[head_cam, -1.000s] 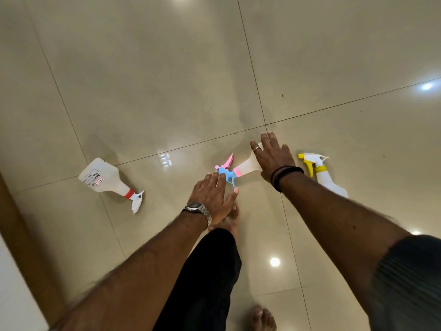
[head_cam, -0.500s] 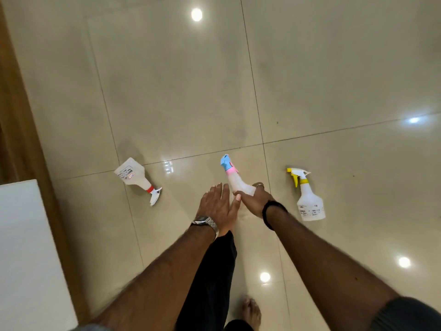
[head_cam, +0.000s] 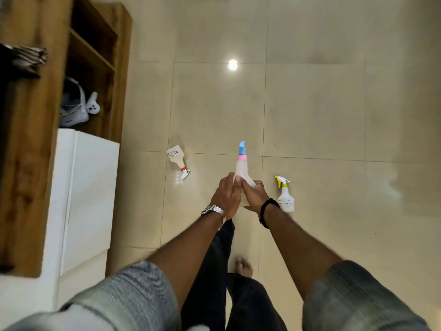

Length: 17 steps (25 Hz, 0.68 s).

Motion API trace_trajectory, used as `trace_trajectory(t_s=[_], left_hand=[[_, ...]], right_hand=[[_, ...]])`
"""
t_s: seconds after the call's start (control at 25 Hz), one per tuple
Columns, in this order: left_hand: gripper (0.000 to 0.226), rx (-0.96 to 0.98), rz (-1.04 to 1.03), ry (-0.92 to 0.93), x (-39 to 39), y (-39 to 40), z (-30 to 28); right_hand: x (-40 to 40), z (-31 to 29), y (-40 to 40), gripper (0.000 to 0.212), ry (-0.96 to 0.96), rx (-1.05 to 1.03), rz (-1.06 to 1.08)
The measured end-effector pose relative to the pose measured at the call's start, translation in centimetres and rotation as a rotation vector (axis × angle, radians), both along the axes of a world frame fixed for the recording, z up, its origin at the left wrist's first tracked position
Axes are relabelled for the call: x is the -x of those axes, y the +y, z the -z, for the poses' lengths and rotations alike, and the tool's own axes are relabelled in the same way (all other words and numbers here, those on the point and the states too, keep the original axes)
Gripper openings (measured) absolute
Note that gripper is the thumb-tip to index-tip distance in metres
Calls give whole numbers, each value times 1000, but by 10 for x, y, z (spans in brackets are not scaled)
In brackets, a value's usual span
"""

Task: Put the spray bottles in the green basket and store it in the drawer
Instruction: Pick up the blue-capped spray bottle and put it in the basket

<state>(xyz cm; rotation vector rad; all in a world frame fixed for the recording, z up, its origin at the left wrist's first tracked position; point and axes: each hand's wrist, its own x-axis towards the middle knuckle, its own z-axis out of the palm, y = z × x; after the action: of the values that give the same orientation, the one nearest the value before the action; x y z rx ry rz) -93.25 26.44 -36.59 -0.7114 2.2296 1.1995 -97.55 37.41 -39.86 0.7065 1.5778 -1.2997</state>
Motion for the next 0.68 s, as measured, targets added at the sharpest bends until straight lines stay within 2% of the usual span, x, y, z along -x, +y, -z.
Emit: trace_trajectory(t_s=[0.24, 0.44, 0.56, 0.68], left_hand=[[46, -8, -202, 142, -98, 37, -111], [49, -9, -446, 142, -182, 45, -159], [48, -2, -631, 202, -239, 26, -182], [41, 41, -708, 228, -297, -4, -196]], right_hand=[[-86, -119, 25, 73, 169, -2, -126], [-160, -182, 22, 68, 338, 10, -322], [-208, -209, -6, 63, 340, 94, -419], [-254, -227, -44, 55, 298, 174, -514]])
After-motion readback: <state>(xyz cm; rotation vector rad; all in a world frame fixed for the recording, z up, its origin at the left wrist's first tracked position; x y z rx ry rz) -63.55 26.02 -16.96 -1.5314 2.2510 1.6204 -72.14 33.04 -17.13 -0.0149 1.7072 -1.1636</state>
